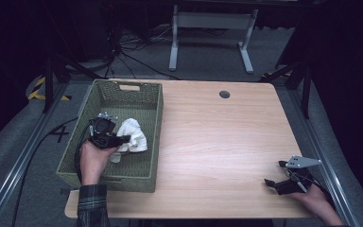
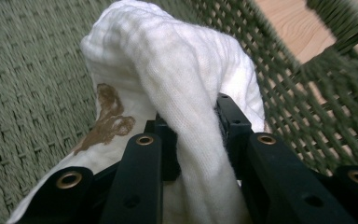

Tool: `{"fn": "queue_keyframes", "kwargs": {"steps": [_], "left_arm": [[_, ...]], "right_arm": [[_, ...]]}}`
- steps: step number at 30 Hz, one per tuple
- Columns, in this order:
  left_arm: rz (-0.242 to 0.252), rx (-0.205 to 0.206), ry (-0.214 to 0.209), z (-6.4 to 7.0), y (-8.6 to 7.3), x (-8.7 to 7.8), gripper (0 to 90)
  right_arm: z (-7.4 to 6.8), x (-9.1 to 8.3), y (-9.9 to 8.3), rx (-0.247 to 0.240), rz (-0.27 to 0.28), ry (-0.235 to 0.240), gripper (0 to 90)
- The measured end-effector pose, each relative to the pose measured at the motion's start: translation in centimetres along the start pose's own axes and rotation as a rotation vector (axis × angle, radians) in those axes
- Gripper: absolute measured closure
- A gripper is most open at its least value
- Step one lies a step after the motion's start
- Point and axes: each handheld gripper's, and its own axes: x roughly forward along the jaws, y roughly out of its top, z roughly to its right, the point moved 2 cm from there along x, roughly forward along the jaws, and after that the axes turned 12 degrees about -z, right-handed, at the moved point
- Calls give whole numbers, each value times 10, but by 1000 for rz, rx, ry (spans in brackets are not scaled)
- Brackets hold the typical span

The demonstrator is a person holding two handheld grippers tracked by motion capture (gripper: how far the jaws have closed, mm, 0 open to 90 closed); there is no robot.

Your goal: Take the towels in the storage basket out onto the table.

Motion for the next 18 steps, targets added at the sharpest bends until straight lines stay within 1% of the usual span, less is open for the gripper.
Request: {"fn": "queue_keyframes", "kwargs": {"steps": [1, 2, 3, 4, 5, 7, 8, 10, 12, 13, 14, 15, 17, 18], "left_arm": [[14, 6, -4, 0, 0, -2, 745], [35, 3, -5, 1, 0, -4, 745], [67, 10, -22, 1, 1, -8, 745], [86, 12, -25, 2, 1, -10, 744], [86, 12, -25, 2, 1, -10, 745], [109, 26, -35, 5, 2, -13, 744], [123, 36, -29, 6, 3, -15, 744], [129, 37, -33, 8, 3, -17, 744], [153, 50, -32, 9, 5, -20, 743], [160, 48, -34, 11, 5, -21, 742], [175, 60, -32, 12, 6, -23, 742], [180, 60, -36, 14, 6, -24, 743], [203, 76, -37, 17, 7, -27, 744], [214, 74, -39, 19, 8, -29, 744]], "right_arm": [[0, 0, 0, 1, 0, 0, 3], [0, 0, 0, 0, 0, 0, 3], [0, 0, 0, 1, 0, 1, 2], [0, 0, 0, 1, 1, 0, 3], [0, 0, 0, 1, 1, 0, 3], [0, 0, 0, 1, 0, 1, 3], [0, 0, 0, 1, 0, 1, 3], [0, 0, 0, 2, 0, 1, 3], [0, 0, 0, 2, 0, 1, 3], [0, 0, 0, 1, 0, 1, 3], [0, 0, 0, 2, 1, 1, 3], [0, 0, 0, 1, 0, 1, 3], [0, 0, 0, 2, 0, 1, 3], [0, 0, 0, 2, 0, 1, 3]]}}
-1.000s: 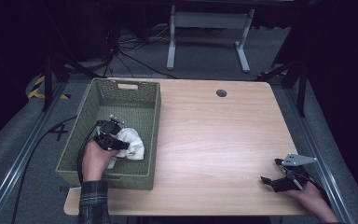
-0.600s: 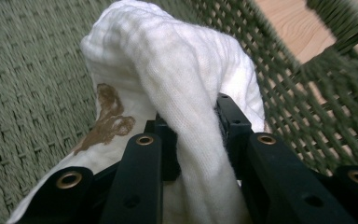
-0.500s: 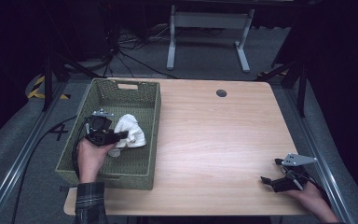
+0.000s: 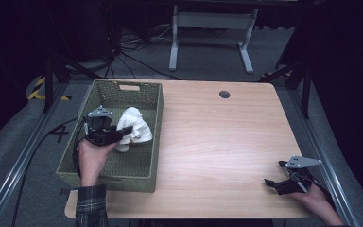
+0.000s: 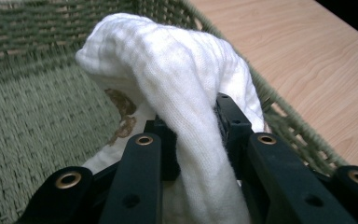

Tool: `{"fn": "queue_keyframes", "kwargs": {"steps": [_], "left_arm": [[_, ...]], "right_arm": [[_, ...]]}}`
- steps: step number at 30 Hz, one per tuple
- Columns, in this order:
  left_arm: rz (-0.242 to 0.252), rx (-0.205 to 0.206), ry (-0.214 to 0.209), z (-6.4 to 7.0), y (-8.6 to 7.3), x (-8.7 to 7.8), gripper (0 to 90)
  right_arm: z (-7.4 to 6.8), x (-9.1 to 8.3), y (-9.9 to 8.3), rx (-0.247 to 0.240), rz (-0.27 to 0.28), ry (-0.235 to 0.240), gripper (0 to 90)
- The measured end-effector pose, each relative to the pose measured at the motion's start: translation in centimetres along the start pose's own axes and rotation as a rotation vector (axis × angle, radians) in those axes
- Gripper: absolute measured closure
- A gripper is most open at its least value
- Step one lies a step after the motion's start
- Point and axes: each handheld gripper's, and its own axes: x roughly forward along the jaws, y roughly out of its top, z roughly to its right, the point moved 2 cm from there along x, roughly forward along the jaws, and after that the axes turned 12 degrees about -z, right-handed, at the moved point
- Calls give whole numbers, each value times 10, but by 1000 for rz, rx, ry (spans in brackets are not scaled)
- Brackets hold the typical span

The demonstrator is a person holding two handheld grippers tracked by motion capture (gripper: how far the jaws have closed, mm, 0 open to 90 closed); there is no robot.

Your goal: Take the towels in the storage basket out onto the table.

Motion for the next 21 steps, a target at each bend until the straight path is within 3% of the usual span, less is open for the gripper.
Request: {"fn": "queue_keyframes", "kwargs": {"steps": [7, 21], "left_arm": [[80, 12, 0, 10, 7, -12, 751], [161, 63, -41, 33, 28, -32, 755]], "right_arm": [[0, 0, 0, 0, 0, 0, 3], [0, 0, 0, 0, 0, -1, 3]]}}
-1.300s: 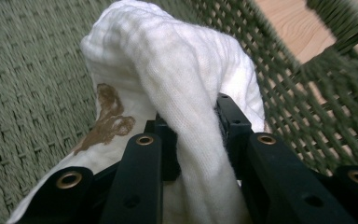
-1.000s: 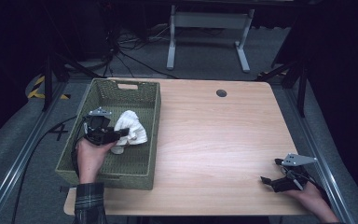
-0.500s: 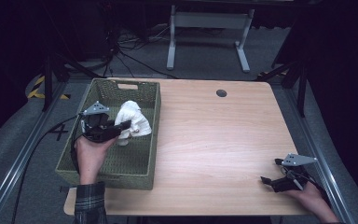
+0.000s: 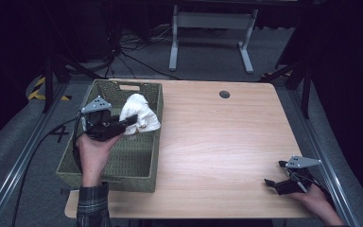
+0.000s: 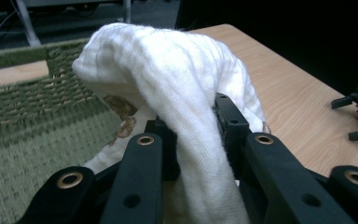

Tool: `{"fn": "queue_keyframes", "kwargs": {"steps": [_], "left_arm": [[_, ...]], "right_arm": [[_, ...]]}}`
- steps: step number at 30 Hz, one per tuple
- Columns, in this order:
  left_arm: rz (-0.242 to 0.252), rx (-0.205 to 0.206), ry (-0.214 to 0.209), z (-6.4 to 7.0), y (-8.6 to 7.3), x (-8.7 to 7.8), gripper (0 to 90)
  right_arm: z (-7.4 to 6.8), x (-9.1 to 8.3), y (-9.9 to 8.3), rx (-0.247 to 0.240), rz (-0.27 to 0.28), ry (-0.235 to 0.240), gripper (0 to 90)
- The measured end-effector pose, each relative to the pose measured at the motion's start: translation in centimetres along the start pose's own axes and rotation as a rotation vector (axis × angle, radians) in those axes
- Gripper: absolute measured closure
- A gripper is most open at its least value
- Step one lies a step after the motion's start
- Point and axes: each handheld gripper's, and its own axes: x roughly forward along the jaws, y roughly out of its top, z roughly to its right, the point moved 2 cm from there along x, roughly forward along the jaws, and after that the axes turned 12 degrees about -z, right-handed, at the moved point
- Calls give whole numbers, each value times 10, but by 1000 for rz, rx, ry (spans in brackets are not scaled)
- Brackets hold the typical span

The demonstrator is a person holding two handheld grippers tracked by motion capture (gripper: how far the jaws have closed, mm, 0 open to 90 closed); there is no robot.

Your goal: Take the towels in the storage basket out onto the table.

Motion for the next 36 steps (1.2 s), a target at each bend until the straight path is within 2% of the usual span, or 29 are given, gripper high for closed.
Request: {"fn": "queue_keyframes", "kwargs": {"steps": [3, 8, 16, 19, 24, 36], "left_arm": [[10, 6, -7, 4, 4, -1, 756], [23, 40, -24, 16, 15, -1, 757], [32, 71, -49, 30, 27, 6, 758], [37, 93, -68, 35, 32, 10, 758], [37, 108, -96, 42, 37, 14, 758], [14, 165, -173, 63, 49, 37, 759]], "right_arm": [[0, 0, 0, 0, 0, 0, 3], [0, 0, 0, 0, 0, 0, 2], [0, 0, 0, -1, 0, -1, 2], [0, 0, 0, -1, -1, -1, 0], [0, 0, 0, 4, -1, -7, 0], [0, 0, 0, 12, -1, -12, 0]]}}
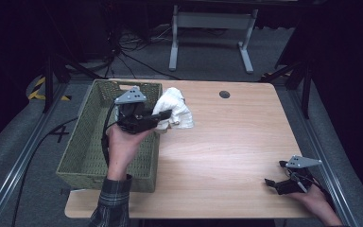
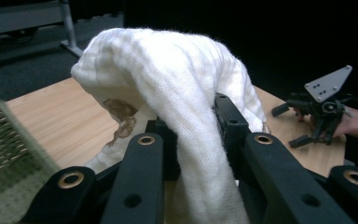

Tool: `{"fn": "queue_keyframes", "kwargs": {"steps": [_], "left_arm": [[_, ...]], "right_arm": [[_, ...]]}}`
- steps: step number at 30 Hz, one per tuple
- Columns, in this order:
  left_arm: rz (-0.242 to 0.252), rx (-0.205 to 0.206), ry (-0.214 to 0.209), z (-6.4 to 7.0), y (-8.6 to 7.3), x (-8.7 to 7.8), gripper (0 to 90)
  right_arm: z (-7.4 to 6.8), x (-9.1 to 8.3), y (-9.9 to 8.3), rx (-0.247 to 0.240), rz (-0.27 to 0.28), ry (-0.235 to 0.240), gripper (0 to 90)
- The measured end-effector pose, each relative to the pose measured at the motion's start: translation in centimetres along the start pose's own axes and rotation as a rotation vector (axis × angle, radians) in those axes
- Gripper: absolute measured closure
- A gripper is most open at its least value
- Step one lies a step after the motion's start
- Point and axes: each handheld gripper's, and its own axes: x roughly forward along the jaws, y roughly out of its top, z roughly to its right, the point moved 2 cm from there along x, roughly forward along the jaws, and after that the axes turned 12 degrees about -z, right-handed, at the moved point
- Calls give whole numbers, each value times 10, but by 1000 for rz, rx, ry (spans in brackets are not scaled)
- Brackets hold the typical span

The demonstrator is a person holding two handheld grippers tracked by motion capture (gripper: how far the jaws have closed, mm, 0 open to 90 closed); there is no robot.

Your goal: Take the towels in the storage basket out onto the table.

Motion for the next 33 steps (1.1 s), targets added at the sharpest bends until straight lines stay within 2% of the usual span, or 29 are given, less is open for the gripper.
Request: {"fn": "queue_keyframes", "kwargs": {"steps": [6, 16, 21, 23, 31, 33], "left_arm": [[-32, 24, -52, 11, 7, 21, 759], [-80, 56, -103, 26, 14, 50, 759], [-88, 58, -169, 33, 15, 64, 759], [-106, 65, -183, 38, 16, 72, 759], [-129, 95, -202, 49, 16, 89, 760], [-141, 105, -206, 55, 15, 98, 759]], "right_arm": [[0, 0, 0, 1, 0, 1, 0], [0, 0, 0, 2, -1, 2, 0], [0, 0, 0, 2, -1, 2, 0], [0, 0, 0, 2, -1, 2, 0], [0, 0, 0, 1, 0, 0, 0], [0, 0, 0, 0, 0, 0, 0]]}}
